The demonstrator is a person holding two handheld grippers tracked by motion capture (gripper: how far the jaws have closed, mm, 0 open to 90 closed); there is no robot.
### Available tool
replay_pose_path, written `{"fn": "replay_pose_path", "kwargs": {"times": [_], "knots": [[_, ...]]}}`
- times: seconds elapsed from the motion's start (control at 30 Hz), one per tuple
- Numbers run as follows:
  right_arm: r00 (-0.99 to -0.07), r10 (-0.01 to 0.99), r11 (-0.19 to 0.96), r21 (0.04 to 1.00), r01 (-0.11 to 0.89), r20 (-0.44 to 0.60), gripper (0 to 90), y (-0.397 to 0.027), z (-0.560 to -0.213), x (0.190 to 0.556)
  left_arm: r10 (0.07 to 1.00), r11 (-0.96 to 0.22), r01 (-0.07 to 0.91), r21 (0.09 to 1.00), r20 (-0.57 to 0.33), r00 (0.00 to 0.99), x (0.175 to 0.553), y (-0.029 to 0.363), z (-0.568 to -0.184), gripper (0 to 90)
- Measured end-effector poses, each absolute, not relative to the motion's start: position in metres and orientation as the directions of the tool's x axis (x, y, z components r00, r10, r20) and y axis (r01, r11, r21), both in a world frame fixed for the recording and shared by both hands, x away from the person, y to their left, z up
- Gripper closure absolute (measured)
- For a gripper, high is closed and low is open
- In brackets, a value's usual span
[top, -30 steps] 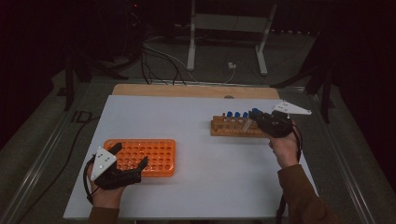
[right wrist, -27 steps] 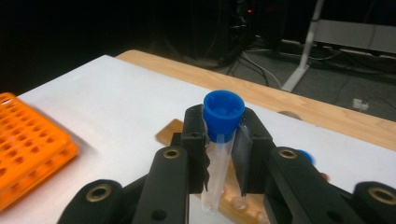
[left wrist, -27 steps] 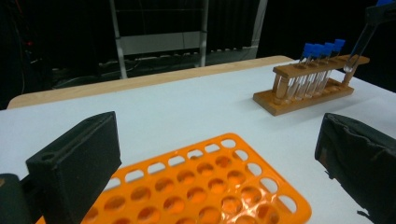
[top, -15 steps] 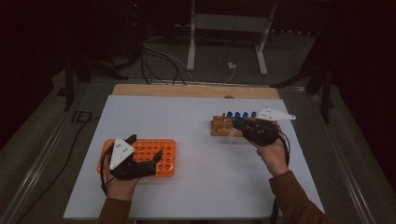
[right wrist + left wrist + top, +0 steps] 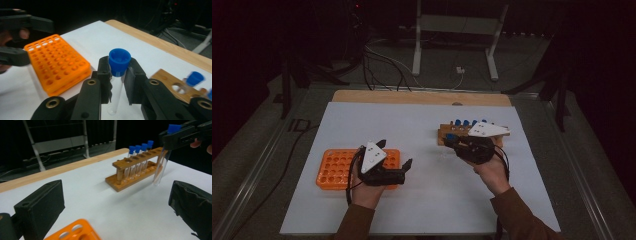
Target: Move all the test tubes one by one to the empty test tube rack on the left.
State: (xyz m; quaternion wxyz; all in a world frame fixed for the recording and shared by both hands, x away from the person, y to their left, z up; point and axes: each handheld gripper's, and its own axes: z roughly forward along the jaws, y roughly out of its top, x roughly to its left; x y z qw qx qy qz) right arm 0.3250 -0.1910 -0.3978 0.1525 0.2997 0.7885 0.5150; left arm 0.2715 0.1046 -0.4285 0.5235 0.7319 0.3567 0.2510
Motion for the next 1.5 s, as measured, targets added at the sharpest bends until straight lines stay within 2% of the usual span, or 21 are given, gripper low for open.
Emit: {"fn": "replay_pose_path", "kwargs": {"times": [0.27,0.4,0.57,0.8,1.2,1.3,1.5], "knots": [[-0.801,0.593,0.294,0.902,0.317,0.088,76.8,-0.175,-0.398,0.321,0.765,-0.230,0.260,0.938,0.009,0.643,0.278,0.083,-0.429,0.9],[-0.810,0.579,0.298,0.902,0.314,0.091,76.8,-0.169,-0.398,0.319,0.759,-0.242,0.263,0.934,0.013,0.651,0.279,0.076,-0.429,4.5],[-0.824,0.558,0.297,0.903,0.310,0.099,76.7,-0.157,-0.398,0.317,0.758,-0.266,0.263,0.928,0.033,0.652,0.278,0.062,-0.431,18.0],[-0.837,0.538,0.304,0.904,0.301,0.097,76.8,-0.149,-0.398,0.314,0.723,-0.241,0.251,0.937,0.001,0.690,0.278,0.055,-0.431,52.3],[-0.843,0.526,0.294,0.906,0.304,0.112,76.8,-0.147,-0.398,0.313,0.694,-0.236,0.270,0.933,-0.033,0.719,0.282,0.048,-0.433,74.3],[-0.843,0.525,0.296,0.904,0.308,0.115,76.4,-0.148,-0.398,0.314,0.687,-0.249,0.264,0.932,-0.022,0.726,0.281,0.046,-0.432,76.3],[-0.848,0.508,0.259,0.913,0.315,0.149,59.6,-0.156,-0.396,0.315,0.696,-0.251,0.274,0.928,-0.023,0.718,0.284,0.049,-0.433,76.6]]}}
